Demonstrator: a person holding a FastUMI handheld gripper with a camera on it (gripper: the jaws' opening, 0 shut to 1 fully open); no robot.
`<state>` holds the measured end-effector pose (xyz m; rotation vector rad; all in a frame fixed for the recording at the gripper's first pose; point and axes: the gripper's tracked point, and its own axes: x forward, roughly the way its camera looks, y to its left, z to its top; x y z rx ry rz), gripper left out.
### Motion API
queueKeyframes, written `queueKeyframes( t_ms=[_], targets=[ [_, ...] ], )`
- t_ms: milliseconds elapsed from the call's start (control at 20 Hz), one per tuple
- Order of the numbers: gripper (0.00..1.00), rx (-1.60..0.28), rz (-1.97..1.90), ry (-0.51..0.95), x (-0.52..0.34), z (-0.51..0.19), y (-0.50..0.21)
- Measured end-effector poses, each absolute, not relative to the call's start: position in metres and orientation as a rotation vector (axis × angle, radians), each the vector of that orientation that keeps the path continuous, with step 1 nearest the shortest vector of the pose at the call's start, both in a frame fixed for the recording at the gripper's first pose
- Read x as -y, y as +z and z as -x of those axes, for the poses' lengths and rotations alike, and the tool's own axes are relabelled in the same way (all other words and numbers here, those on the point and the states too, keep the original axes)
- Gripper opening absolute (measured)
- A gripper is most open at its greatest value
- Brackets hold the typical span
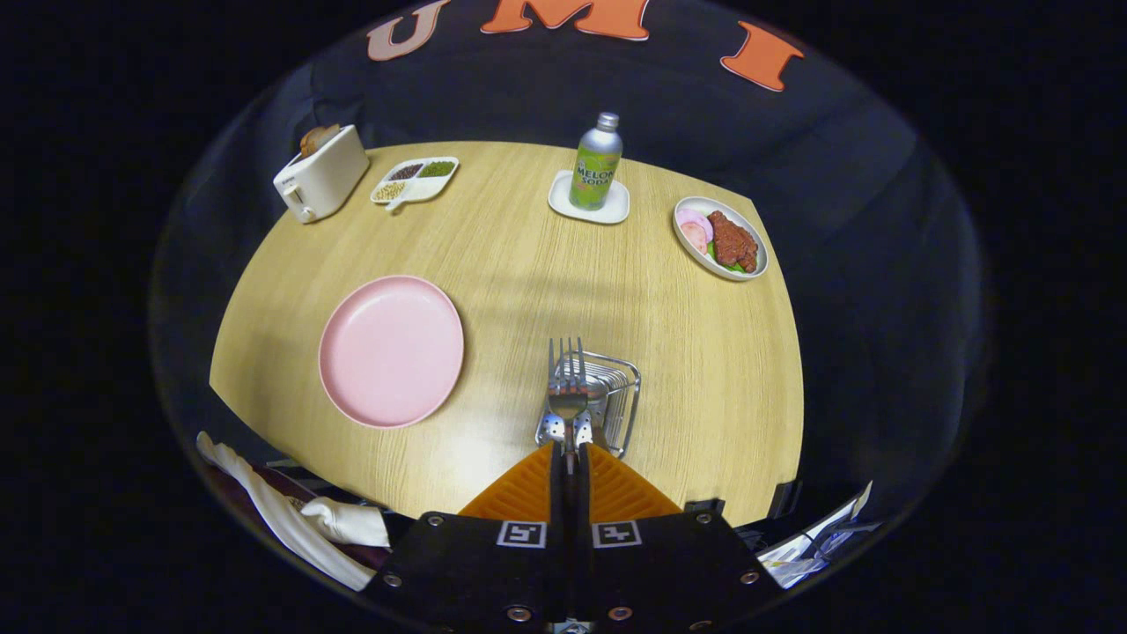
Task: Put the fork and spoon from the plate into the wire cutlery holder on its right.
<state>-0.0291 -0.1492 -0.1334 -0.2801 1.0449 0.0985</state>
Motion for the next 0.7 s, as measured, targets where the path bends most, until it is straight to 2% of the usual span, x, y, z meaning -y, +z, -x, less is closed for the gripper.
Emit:
queueKeyframes(
  t_ms=[450,700],
  targets=[
    [0.05,-1.274,0.425,0.134,0.172,0.018,-0.157],
    [0.05,-1.331,0.462,0.158,0.168,0.007,-0.165]
  ],
)
